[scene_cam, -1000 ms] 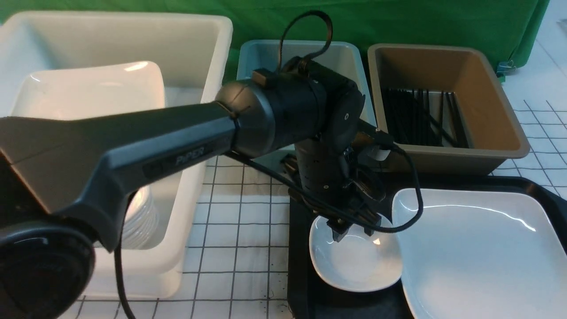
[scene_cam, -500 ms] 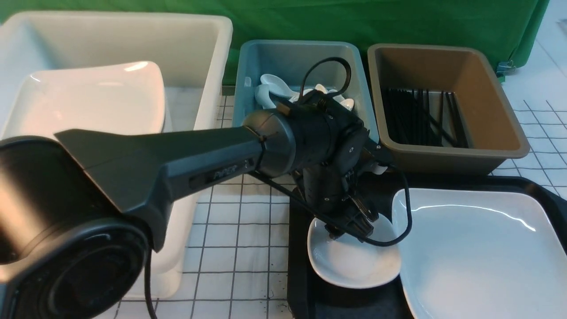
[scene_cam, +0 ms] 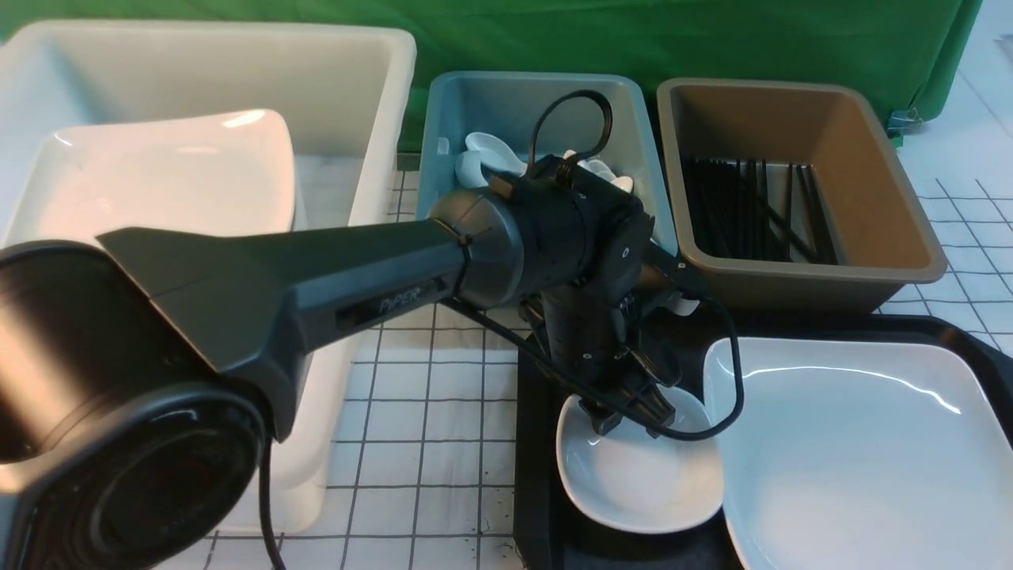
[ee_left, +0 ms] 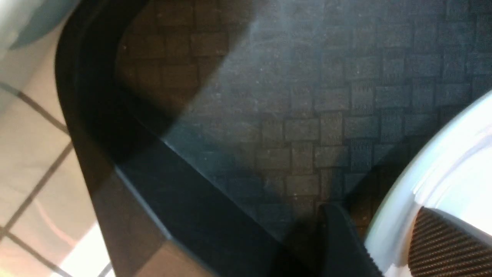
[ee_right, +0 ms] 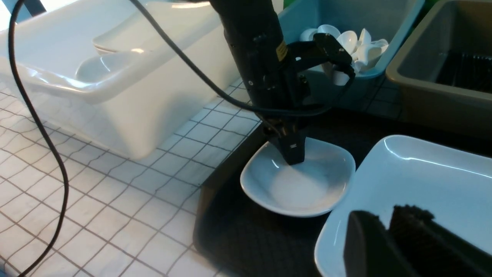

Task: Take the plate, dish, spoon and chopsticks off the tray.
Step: Use the left arm to grab a small plate from the dinner plate, then use the left arm to put the small plate into the large storage box on the left

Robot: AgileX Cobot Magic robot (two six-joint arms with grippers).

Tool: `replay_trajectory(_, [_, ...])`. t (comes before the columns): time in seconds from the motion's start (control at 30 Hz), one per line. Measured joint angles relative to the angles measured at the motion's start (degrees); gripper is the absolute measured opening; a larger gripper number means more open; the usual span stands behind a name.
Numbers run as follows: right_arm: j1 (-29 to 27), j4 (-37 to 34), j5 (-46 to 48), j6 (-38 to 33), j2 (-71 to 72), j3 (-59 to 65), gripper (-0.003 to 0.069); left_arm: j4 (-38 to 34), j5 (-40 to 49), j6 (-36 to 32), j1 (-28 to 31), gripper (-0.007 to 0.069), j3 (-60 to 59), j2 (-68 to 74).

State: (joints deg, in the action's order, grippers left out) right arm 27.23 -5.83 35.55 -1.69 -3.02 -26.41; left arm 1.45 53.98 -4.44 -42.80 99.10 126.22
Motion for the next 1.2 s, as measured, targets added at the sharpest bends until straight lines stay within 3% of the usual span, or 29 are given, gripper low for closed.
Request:
replay_trajectory(0.13, [0.0, 0.0, 1.1, 0.0, 0.0, 0.0, 0.0152, 1.2, 2.6, 0.6, -0.2, 0.0190, 1.2, -0.6])
replay_trajectory(0.4, [0.0, 0.0, 2.4, 0.0, 0.0, 0.0, 0.0165, 1.5, 11.4, 0.7, -0.2, 0.0027, 8.7, -3.6])
replay_trajectory(0.9, [0.0, 0.0, 2.6, 0.0, 0.0, 0.0, 0.0181, -2.4, 15.9, 0.8, -0.2, 0.0015, 14.3, -4.5])
replay_trajectory(1.2, [0.0, 0.0, 2.6, 0.0, 0.0, 0.0, 0.0184, 1.2, 16.1, 2.9, 1.1, 0.0015, 14.3, -17.7])
